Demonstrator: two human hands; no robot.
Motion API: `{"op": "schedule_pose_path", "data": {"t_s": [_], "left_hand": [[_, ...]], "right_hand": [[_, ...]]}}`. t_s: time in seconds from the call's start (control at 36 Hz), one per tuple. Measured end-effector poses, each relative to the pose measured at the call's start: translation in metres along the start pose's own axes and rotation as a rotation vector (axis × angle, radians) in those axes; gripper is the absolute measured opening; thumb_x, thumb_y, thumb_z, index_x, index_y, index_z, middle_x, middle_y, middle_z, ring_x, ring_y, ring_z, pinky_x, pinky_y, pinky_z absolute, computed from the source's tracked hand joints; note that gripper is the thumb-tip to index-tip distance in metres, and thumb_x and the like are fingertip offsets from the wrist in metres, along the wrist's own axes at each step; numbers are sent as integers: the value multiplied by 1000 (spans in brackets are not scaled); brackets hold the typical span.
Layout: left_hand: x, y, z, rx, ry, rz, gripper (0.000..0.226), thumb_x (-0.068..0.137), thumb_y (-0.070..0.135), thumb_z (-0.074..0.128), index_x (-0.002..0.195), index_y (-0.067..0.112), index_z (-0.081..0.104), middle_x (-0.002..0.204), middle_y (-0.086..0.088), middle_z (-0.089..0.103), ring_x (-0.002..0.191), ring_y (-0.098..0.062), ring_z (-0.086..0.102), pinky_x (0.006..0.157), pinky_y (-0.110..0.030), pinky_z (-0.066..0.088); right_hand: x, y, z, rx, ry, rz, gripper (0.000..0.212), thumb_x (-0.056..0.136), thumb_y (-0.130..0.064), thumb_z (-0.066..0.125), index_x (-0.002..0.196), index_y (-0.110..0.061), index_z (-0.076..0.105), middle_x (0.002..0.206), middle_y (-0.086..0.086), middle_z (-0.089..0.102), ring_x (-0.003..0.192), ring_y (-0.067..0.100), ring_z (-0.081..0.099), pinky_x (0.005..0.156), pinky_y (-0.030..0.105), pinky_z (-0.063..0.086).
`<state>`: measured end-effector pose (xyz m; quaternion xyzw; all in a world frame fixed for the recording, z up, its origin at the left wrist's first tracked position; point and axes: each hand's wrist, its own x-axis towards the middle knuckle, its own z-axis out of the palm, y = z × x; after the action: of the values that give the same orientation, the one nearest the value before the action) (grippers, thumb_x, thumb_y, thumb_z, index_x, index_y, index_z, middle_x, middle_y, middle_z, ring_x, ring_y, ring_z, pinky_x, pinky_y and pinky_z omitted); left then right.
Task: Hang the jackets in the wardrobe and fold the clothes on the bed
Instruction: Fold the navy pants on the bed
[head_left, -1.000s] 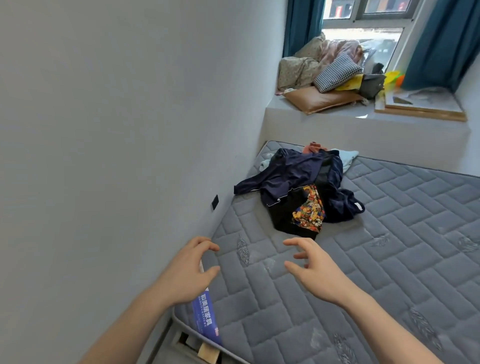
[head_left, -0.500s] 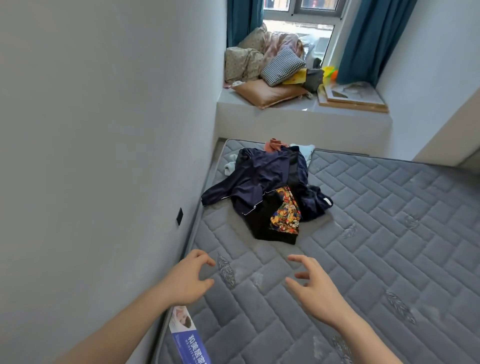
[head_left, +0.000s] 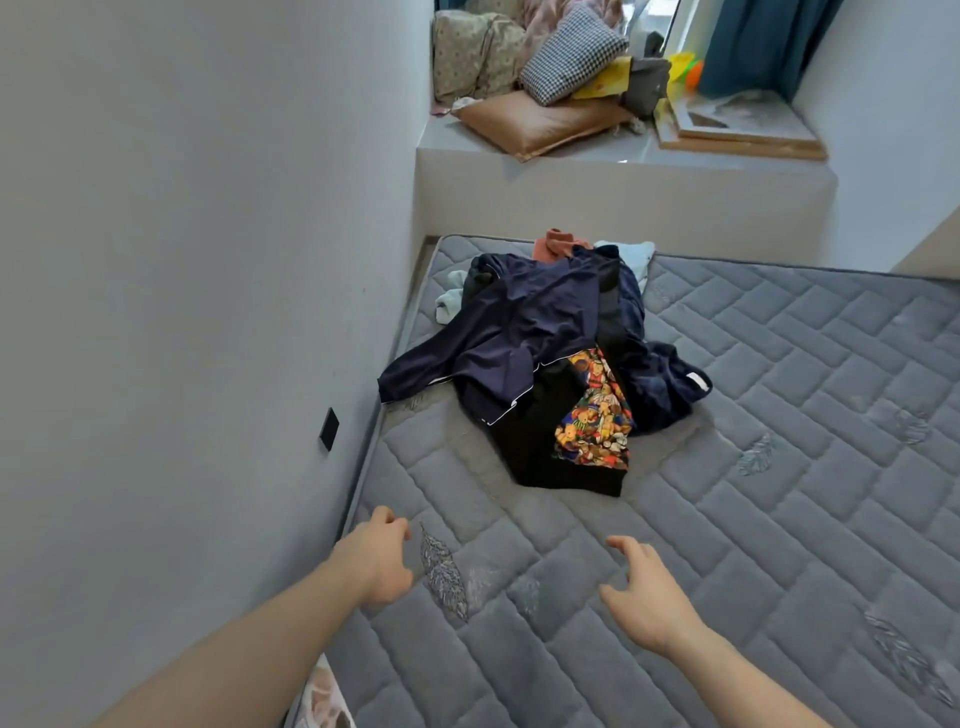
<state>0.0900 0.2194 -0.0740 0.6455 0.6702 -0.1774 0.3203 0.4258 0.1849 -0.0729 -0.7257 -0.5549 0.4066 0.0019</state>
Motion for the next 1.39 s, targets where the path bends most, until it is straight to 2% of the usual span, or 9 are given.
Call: {"op": "schedule_pose_path", "data": {"t_s": [0.22,0.44,0.53,0.67,0.75,0.89,1.03,1.11,1.39], "left_hand": [[148,-23,81,125,37,2,62,90,31,63,145,20,36,158,-5,18,135,-31,38,104,-43,46],[218,-47,149,240,108,-53,116,82,48,79,162,23,-2,169,-6,-14,153,-41,11,117,-48,35],[226,-54,156,224,141,-39,120,78,51,82,162,27,0,170,-3,-11,154,-38,13,115,-44,39],[236,-59,159,202,170,-16,124,72,52,86,161,29,4,171,-2,-7,153,-36,18,109,-40,46],[239,-61,161,191,184,-1,123,71,52,86,161,30,5,171,-1,-6,154,-36,18,108,-39,47],[240,-66,163,183,199,26,122,72,55,84,161,32,3,171,1,-8,154,-34,17,106,-35,47],[241,-62,159,150,175,7,124,73,49,86,162,30,2,170,-1,-11,155,-37,13,109,-37,46],[242,-60,159,141,149,-2,124,74,46,87,162,29,2,170,-2,-12,155,-38,11,109,-39,46],[217,-67,152,129,95,36,113,86,47,77,163,28,-4,170,-1,-15,156,-34,2,119,-39,32]], "right_hand": [[148,12,82,-31,89,-3,72,96,-26,62,156,-30,22,160,-4,25,112,15,59,88,29,52],[260,-12,125,-87,232,-118,84,92,-32,72,159,-27,20,162,1,21,139,25,42,107,40,46],[292,-36,127,-51,373,-206,85,88,-32,76,157,-25,26,157,3,29,139,26,42,107,39,44],[336,-90,123,-19,531,-354,88,89,-31,74,157,-38,18,151,0,32,121,25,55,85,36,51],[363,-116,119,-120,429,-277,89,92,-36,70,159,-41,12,155,8,27,120,31,56,89,42,53],[388,-124,119,-337,238,-137,65,95,-38,67,153,-26,40,148,9,34,128,36,50,100,43,47],[381,-106,150,-284,293,-149,21,96,-28,64,111,-17,72,119,11,67,114,34,60,90,40,53],[360,-90,175,-187,272,-135,12,96,-23,61,97,-16,70,107,9,70,105,31,63,84,37,51],[227,-32,228,47,15,52,13,101,-28,53,92,-22,60,97,-2,67,93,20,61,82,31,48]]}}
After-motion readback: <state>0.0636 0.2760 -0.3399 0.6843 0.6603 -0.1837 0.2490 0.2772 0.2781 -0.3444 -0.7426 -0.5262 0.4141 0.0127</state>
